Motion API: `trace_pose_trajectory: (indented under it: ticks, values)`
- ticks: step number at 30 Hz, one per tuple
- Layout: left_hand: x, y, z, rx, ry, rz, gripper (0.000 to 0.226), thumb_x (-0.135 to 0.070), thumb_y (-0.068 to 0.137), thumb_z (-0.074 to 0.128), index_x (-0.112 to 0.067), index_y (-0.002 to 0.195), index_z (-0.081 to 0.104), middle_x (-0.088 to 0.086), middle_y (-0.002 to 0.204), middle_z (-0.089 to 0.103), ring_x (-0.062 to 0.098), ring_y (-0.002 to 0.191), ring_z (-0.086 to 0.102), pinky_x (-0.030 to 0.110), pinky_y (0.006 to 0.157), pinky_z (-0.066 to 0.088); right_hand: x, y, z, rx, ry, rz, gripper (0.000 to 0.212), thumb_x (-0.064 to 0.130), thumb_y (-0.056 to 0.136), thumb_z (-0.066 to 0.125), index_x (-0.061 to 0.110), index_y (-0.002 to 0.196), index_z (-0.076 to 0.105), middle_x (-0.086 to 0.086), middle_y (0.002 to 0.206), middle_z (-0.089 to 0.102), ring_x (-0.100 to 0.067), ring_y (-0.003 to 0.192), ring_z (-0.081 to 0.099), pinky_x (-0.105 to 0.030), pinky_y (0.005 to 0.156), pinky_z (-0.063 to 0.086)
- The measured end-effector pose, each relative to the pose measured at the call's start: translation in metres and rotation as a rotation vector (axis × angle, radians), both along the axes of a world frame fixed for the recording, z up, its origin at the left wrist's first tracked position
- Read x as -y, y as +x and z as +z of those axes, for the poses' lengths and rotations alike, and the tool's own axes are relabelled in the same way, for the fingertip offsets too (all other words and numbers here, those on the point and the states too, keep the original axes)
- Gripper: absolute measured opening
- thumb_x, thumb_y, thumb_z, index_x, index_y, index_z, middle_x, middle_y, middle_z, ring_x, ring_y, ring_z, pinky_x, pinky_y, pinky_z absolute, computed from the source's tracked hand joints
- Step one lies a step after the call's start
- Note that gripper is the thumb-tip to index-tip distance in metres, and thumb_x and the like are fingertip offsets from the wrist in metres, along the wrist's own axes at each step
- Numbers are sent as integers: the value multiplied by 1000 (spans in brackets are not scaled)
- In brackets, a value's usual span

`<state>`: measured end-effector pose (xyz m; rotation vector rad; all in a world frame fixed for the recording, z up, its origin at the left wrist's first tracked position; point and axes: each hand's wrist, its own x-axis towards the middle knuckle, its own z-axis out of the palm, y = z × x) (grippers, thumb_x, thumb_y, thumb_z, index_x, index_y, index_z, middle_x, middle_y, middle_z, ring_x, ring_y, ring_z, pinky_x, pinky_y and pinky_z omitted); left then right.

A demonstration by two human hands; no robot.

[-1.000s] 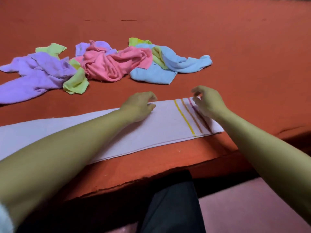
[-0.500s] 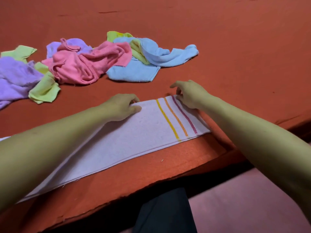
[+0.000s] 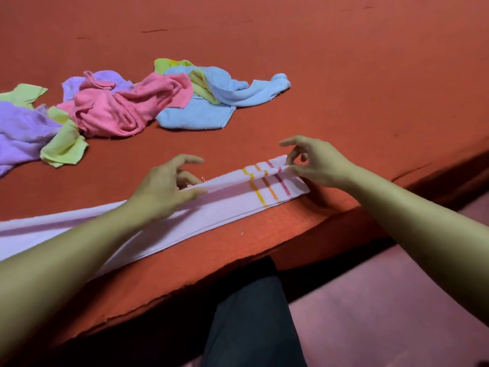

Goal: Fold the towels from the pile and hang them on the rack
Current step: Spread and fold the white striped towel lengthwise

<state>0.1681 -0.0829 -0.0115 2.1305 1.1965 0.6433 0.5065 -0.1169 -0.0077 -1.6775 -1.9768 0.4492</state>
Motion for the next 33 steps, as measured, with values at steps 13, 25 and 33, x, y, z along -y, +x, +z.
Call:
trace_pose_trajectory:
  ticks: [13, 25, 33]
  values:
    - [49, 7, -19, -141, 200, -53, 45, -26, 82, 77, -34, 120, 56, -34, 81, 67, -5, 76, 62, 13, 76, 45, 46, 11, -22, 198, 137, 72, 49, 23, 84, 73, 28, 129, 56, 22, 90, 64, -16, 83, 47, -39, 78, 49]
    - [48, 12, -14, -177, 36, -103, 36, -26, 86, 71, -37, 117, 55, -28, 82, 70, -6, 80, 63, 10, 72, 41, 39, -2, -25, 283, 72, -38, 39, 24, 91, 63, 25, 128, 56, 18, 90, 60, -21, 87, 51, -38, 75, 46]
    - [53, -24, -2, -42, 95, -32, 33, -19, 88, 67, -35, 114, 56, -30, 90, 68, 4, 81, 64, 10, 69, 43, 42, -62, 2, 101, 150, -34, 43, 22, 87, 67, 24, 128, 55, 22, 79, 59, -14, 73, 52, -31, 71, 40]
